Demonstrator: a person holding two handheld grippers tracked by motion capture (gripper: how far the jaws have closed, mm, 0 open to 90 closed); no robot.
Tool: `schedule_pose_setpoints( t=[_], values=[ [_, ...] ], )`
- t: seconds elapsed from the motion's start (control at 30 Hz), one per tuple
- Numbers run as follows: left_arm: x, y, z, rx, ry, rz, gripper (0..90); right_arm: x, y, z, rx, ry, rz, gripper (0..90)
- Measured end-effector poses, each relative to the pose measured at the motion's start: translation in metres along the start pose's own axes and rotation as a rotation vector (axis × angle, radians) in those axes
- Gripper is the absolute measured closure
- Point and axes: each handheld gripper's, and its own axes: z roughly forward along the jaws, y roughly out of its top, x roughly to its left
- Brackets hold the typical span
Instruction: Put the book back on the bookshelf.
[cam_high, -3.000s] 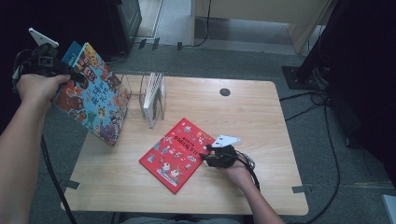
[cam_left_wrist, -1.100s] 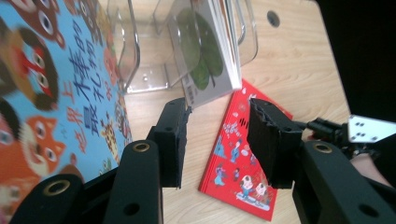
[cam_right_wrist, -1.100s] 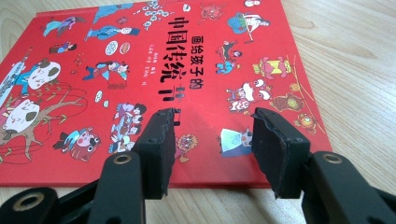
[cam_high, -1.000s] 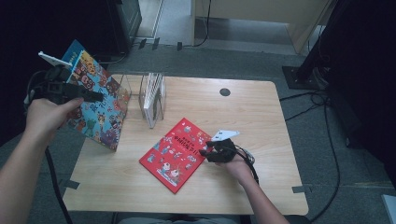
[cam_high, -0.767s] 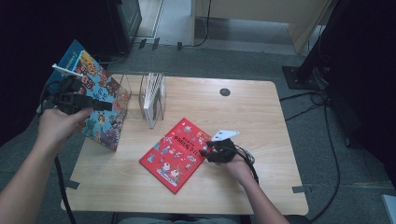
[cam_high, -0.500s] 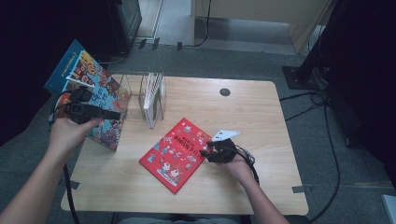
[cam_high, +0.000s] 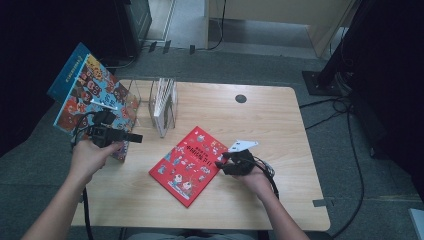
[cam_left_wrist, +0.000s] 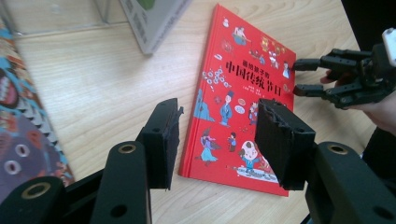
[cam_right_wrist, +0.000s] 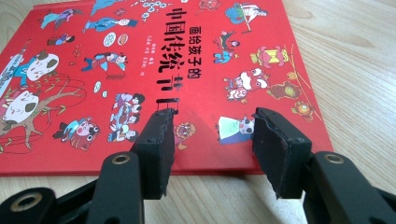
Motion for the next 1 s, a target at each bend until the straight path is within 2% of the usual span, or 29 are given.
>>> schedule_pose_setpoints(
  t=[0.17,0.27,0.3,0.47,0.53,0.63,0.8,0.93,1.0],
  values=[
    [0.001,-0.009,0.017,0.023,-0.023,0.004,50.3,0.0,-0.001,-0.001,-0.005,0.001,0.001,49.3],
    [-0.001,-0.012,0.023,0.03,-0.007,0.033,52.3,0.0,-0.002,-0.003,-0.002,-0.003,0.002,50.2],
    [-0.001,-0.014,0.025,0.033,-0.013,0.041,54.4,-0.001,-0.002,-0.003,-0.003,-0.004,0.0,50.6],
    [0.001,-0.024,0.039,0.037,-0.016,0.048,54.9,0.0,-0.004,-0.004,-0.005,-0.005,0.004,51.7],
    [0.004,-0.029,0.045,0.035,-0.036,0.038,56.4,-0.001,-0.004,-0.004,-0.007,-0.005,0.004,52.4],
    [0.007,-0.036,0.053,0.036,-0.038,0.032,60.4,-0.001,-0.006,-0.006,-0.006,-0.005,0.012,53.5],
    [0.009,-0.045,0.066,0.057,-0.036,0.049,68.8,-0.001,-0.007,-0.008,-0.004,-0.007,0.007,58.2],
    [0.012,-0.052,0.075,0.06,-0.011,0.059,76.2,0.0,-0.01,-0.009,0.016,-0.009,0.01,62.7],
    [0.016,-0.054,0.079,0.06,-0.023,0.049,81.3,0.0,-0.011,-0.009,0.026,-0.006,0.014,65.9]
  ],
)
